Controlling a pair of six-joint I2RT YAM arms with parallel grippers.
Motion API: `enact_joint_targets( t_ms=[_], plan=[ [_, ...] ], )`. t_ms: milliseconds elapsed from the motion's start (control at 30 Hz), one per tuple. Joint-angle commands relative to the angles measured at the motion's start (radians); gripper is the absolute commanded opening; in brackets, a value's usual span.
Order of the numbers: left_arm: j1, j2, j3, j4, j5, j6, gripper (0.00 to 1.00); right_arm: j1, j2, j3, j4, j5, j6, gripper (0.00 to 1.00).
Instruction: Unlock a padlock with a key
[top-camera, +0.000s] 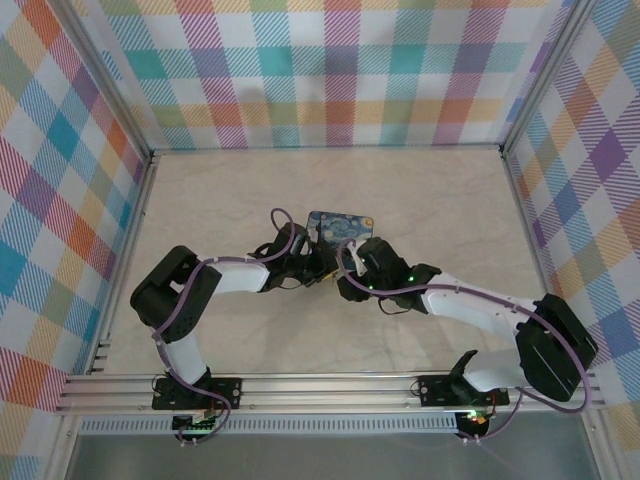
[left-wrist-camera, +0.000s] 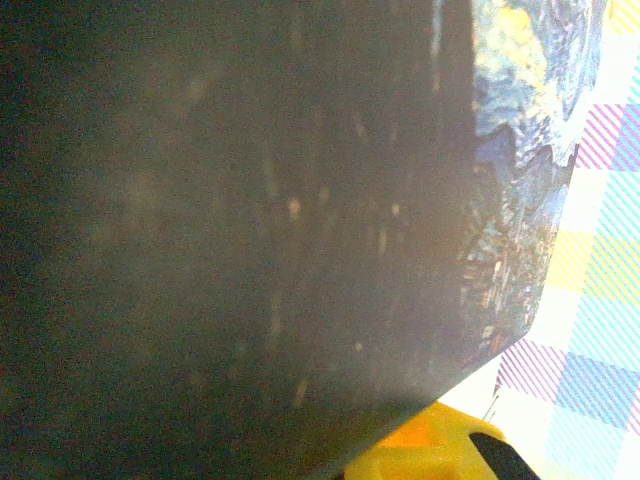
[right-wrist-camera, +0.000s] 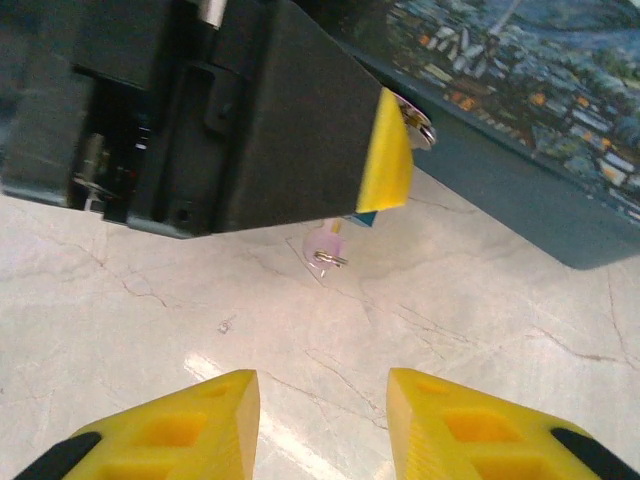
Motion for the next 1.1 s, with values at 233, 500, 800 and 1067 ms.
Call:
enact_joint_targets(
  t_ms=[233, 500, 800, 1067],
  plan=[
    [0.000, 0.032, -0.004, -0.043, 0.028, -0.038, 0.09, 0.003, 0.063, -0.023, 0.107, 0.020, 0.082, 0.37],
    [0.001, 0.025, 0.006, -0.046, 0.029, -0.041, 0.08, 0.027, 0.159, 0.004, 0.191, 0.082, 0.090, 0.44],
    [0.002, 0.022, 0.011, -0.050, 0.038, -0.041, 0.08, 0.032, 0.245, 0.061, 0.218, 0.133, 0.102, 0.41],
    [0.003, 0.010, 0.017, -0.049, 0.047, -0.046, 0.08, 0.034, 0.263, 0.053, 0.275, 0.144, 0.109, 0.35]
  ],
)
